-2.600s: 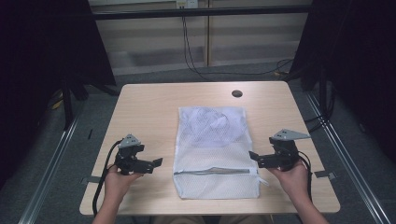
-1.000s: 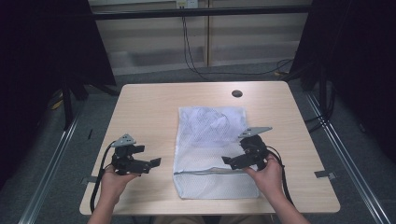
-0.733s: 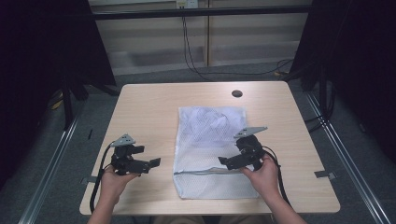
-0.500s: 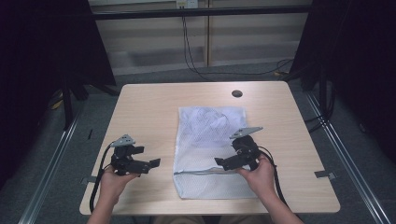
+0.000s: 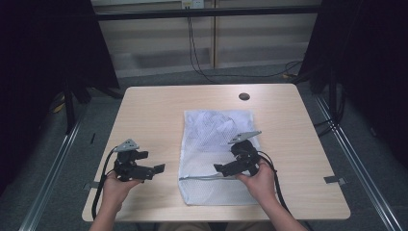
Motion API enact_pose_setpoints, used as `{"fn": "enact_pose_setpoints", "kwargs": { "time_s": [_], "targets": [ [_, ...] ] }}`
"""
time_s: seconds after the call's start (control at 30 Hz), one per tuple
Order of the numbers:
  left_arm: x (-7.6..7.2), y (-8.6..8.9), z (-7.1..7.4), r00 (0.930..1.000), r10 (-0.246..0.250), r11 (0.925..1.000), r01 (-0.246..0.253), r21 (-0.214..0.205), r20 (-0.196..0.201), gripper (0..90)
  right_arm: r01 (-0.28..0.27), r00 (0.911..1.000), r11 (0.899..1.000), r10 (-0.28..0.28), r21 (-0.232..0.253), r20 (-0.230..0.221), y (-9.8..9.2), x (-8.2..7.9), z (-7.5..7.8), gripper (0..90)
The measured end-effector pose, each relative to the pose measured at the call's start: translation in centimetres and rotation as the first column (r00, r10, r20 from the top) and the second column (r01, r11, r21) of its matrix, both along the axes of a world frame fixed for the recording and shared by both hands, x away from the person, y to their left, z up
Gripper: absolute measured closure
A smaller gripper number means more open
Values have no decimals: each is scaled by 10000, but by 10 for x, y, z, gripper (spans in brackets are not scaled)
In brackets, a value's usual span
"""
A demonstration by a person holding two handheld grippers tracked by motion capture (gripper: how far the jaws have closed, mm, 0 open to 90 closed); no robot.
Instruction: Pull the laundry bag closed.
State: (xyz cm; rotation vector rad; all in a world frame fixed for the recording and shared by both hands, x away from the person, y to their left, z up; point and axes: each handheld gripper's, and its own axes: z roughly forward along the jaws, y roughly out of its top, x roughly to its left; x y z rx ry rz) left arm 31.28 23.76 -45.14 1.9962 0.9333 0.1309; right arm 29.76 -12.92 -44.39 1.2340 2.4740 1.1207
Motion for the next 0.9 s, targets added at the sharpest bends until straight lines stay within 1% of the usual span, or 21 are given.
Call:
{"fn": "enact_pose_setpoints", "kwargs": {
  "time_s": [0.07,0.1,0.13,0.17,0.2,0.3,0.37,0.4,0.43,0.47,0.57,0.6,0.67,0.77,0.8,0.9],
  "targets": [
    [0,0,0,10000,-2,10000,2,16,3,48,-8,10000,10000,8,-12,-23,1,0,0,89],
    [0,0,0,10000,-8,10000,8,82,8,48,-60,10000,10000,60,20,65,2,1,0,90],
    [0,1,0,10000,-6,10000,6,89,-6,48,-53,10000,10000,53,83,58,5,2,0,93],
    [0,1,0,10000,-5,10000,5,88,-16,48,-53,10000,10000,53,83,58,5,2,0,93],
    [0,1,0,10000,-15,10000,15,75,-8,50,30,10000,10000,-30,75,-65,7,2,1,102],
    [0,1,0,10000,-12,10000,12,11,-20,51,-30,10000,9999,30,111,34,10,3,1,105],
    [0,1,0,10000,34,10000,-34,43,-24,51,-75,10000,9999,75,133,-18,14,5,1,111],
    [0,1,0,10000,12,10000,-12,-17,-57,51,-54,10000,9999,55,86,-80,16,5,1,111],
    [0,1,0,10000,34,10000,-34,-23,-64,51,-89,10000,9999,89,57,-33,17,6,0,113],
    [0,1,0,10000,34,10000,-34,-23,-64,50,-44,9999,9999,45,127,-132,19,6,0,118],
    [0,2,0,10000,-6,10000,5,-36,-85,51,-143,9998,9997,145,174,-115,22,6,0,125],
    [0,1,0,10000,20,10000,-20,-39,-80,51,-146,9998,9999,147,61,-129,23,6,1,129],
    [0,1,1,10000,7,9999,-8,-119,-78,51,-268,9995,9996,270,102,-161,28,7,0,132],
    [0,2,1,10000,20,10000,-20,-85,-61,51,-325,9992,9994,328,110,-227,31,8,0,137],
    [0,2,1,10000,-3,10000,3,-49,-8,52,-369,9987,9992,373,139,-340,34,8,0,141],
    [0,2,0,10000,8,10000,-8,-25,9,48,-393,9984,9991,399,153,-393,36,9,-1,139]
  ]
}}
